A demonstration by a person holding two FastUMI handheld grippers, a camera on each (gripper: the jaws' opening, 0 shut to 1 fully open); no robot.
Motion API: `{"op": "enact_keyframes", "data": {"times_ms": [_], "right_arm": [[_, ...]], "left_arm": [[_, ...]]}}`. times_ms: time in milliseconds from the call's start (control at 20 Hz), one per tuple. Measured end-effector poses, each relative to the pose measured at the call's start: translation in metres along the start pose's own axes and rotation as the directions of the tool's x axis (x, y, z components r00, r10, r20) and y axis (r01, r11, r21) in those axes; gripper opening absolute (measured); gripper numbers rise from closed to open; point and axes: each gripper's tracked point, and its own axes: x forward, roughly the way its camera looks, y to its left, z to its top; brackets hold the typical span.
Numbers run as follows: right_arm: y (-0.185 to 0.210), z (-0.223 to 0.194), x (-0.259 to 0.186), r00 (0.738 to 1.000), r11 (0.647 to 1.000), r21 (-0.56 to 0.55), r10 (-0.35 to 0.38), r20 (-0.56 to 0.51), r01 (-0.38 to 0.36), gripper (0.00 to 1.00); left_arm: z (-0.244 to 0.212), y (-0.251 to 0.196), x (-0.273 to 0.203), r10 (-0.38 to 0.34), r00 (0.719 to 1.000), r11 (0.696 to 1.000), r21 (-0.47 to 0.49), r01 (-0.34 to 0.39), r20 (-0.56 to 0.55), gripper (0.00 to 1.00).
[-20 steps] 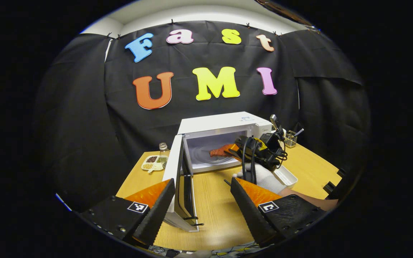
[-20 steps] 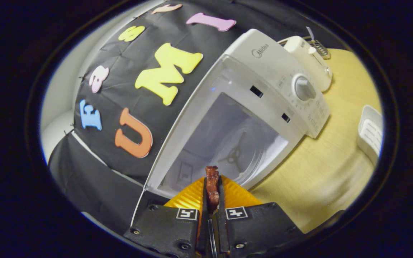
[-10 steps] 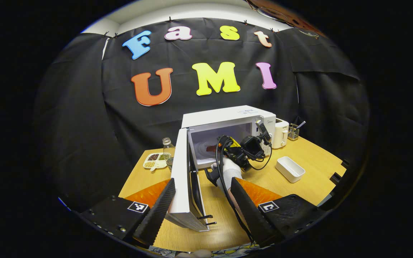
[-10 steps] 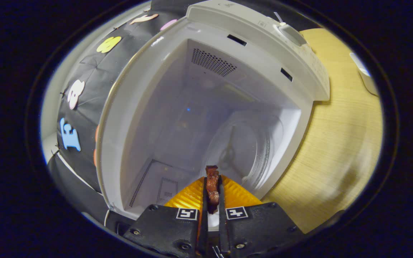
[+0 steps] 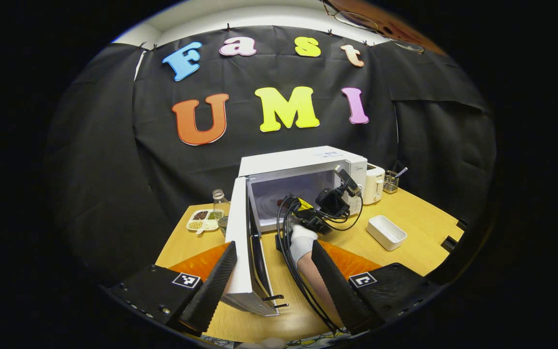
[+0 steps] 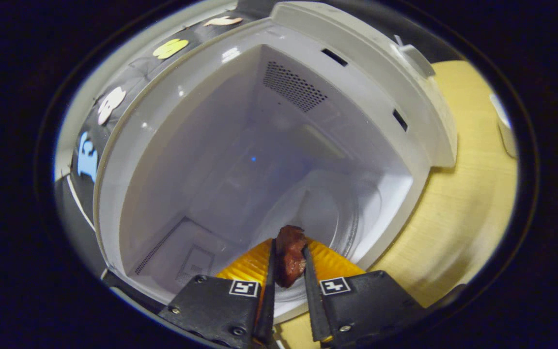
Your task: Open the microwave oven with the left hand, put the food in, and close the microwave oven.
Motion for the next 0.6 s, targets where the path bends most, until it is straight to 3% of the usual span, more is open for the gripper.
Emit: {"op": "enact_keyframes", "data": {"times_ms": [50, 100, 150, 200, 250, 300, 350, 500, 600], "right_arm": [[0.001, 0.001, -0.002, 1.0, 1.0, -0.031, 0.001, 0.001, -0.001, 0.31], [0.0, 0.004, -0.004, 1.0, 0.998, -0.069, -0.007, -0.001, 0.007, 0.38], [-0.003, 0.005, -0.007, 1.0, 0.993, -0.115, -0.02, -0.003, 0.019, 0.62], [-0.005, 0.008, -0.008, 1.0, 0.987, -0.159, -0.024, 0.005, 0.025, 0.51], [-0.006, 0.011, -0.01, 0.999, 0.977, -0.208, -0.039, 0.006, 0.039, 0.73], [-0.007, 0.014, -0.013, 0.999, 0.953, -0.3, -0.041, 0.017, 0.044, 0.65], [-0.004, 0.018, -0.016, 0.999, 0.939, -0.342, -0.034, 0.023, 0.039, 0.9], [-0.006, 0.016, -0.015, 1.0, 0.927, -0.375, -0.029, -0.008, 0.024, 0.94], [-0.009, 0.01, -0.012, 0.999, 0.893, -0.451, -0.033, -0.036, 0.013, 0.96]], "left_arm": [[0.002, 0.0, 0.001, 0.002, 1.0, 1.0, 0.014, -0.002, 0.004, 0.95], [0.004, -0.001, 0.002, 0.004, 1.0, 1.0, 0.023, -0.004, 0.006, 0.96], [0.005, -0.004, 0.003, -0.002, 1.0, 1.0, 0.026, 0.001, 0.011, 0.96], [0.008, -0.006, 0.0, -0.004, 1.0, 1.0, 0.03, 0.004, 0.017, 0.96], [0.009, -0.009, -0.002, -0.01, 1.0, 0.999, 0.036, 0.009, 0.021, 0.96], [0.01, -0.012, -0.003, -0.015, 1.0, 0.999, 0.038, 0.014, 0.024, 0.95], [0.011, -0.014, -0.001, -0.017, 1.0, 0.999, 0.04, 0.016, 0.026, 0.95], [0.012, -0.016, 0.0, -0.016, 0.999, 0.999, 0.035, 0.015, 0.029, 0.95], [0.013, -0.017, -0.001, -0.012, 0.999, 0.999, 0.035, 0.011, 0.031, 0.96]]}}
